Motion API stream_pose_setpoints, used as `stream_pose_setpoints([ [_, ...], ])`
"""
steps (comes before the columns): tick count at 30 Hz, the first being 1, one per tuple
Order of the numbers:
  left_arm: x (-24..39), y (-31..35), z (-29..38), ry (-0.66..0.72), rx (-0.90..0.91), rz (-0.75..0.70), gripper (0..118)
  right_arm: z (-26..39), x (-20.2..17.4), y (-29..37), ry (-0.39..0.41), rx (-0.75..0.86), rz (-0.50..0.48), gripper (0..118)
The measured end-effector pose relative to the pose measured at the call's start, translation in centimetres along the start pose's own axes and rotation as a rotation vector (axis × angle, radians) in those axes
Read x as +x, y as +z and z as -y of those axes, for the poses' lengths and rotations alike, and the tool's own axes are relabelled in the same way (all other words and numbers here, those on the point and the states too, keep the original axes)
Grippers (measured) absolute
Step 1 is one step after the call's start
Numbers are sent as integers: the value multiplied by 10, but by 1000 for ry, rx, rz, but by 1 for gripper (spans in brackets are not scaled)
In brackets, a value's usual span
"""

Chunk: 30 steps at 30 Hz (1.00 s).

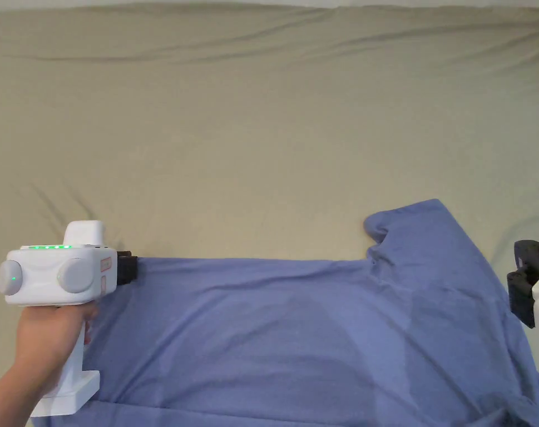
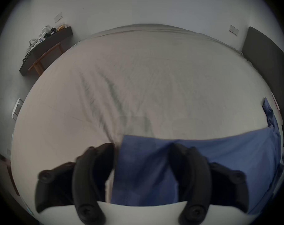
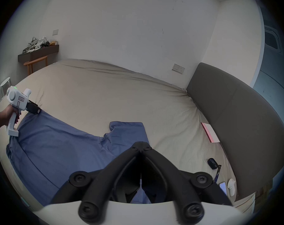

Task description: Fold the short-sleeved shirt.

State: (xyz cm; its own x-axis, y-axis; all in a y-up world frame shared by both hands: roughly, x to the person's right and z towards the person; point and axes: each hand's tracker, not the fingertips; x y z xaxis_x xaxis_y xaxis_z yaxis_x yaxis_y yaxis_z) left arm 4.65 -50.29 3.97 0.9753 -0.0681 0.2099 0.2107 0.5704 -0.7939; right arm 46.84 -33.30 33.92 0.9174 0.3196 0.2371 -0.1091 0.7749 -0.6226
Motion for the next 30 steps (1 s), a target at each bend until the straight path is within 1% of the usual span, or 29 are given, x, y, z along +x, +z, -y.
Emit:
stream_pose_setpoints([
  [1, 6, 4, 0, -56, 18, 3, 15, -1, 0, -2, 0, -1, -1, 2],
  [2, 12, 6, 0, -86, 10, 63, 2, -2, 1, -4, -1, -3, -4, 2],
  [3, 26, 18, 4, -141, 18, -47, 2, -4, 1, -7, -2, -5, -7, 2],
  [4, 31, 22, 5, -185, 25, -48, 2, -4, 3, -9, -3, -6, -7, 2],
  [5, 33, 28, 6, -193, 36, -30, 2, -6, 6, -12, -4, -8, -9, 2],
  [8, 33, 59, 7, -159, 120, -32, 2, -12, 19, -26, -20, -24, -21, 3],
  [9, 33, 73, 6, -161, 155, -40, 2, -13, 26, -34, -40, -46, -35, 10],
  [10, 32, 86, 7, -159, 186, -38, 2, -13, 31, -43, -60, -75, -47, 28],
  [11, 29, 99, 6, -159, 215, -38, 2, -12, 36, -55, -76, -106, -64, 71],
  [12, 28, 112, 7, -162, 230, -40, 2, -10, 42, -71, -85, -163, -79, 98],
  [13, 28, 124, 9, -166, 253, -40, 2, -5, 46, -88, -92, -223, -105, 107],
  [14, 29, 134, 11, -173, 276, -37, 2, 2, 49, -105, -108, -261, -125, 108],
  [15, 25, 138, 15, -178, 277, -40, 2, 10, 51, -123, -116, -294, -138, 108],
  [18, 26, 159, 28, -187, 296, -33, 2, 41, 50, -179, -124, -440, -102, 108],
  [19, 23, 158, 30, -187, 299, -29, 2, 50, 51, -194, -139, -483, -103, 108],
  [21, 24, 165, 42, -168, 330, -17, 2, 69, 52, -216, -196, -559, -111, 108],
  [22, 26, 165, 45, -173, 323, -18, 2, 73, 53, -220, -225, -576, -97, 108],
  [23, 25, 160, 47, -186, 299, -23, 2, 76, 52, -222, -220, -559, -97, 107],
  [24, 25, 157, 49, -196, 283, -24, 2, 78, 51, -220, -217, -551, -105, 102],
  [25, 25, 156, 52, -191, 284, -23, 2, 80, 49, -221, -208, -551, -107, 93],
  [26, 24, 154, 54, -184, 277, -24, 2, 80, 45, -220, -197, -544, -129, 73],
  [27, 23, 150, 55, -178, 266, -27, 2, 78, 42, -219, -218, -522, -193, 58],
  [28, 21, 149, 56, -172, 261, -26, 2, 74, 38, -212, -201, -528, -162, 50],
  [29, 19, 148, 56, -162, 260, -25, 2, 69, 35, -210, -143, -520, -145, 9],
  [30, 17, 148, 56, -160, 259, -27, 2, 65, 34, -208, -97, -513, -158, 9],
])
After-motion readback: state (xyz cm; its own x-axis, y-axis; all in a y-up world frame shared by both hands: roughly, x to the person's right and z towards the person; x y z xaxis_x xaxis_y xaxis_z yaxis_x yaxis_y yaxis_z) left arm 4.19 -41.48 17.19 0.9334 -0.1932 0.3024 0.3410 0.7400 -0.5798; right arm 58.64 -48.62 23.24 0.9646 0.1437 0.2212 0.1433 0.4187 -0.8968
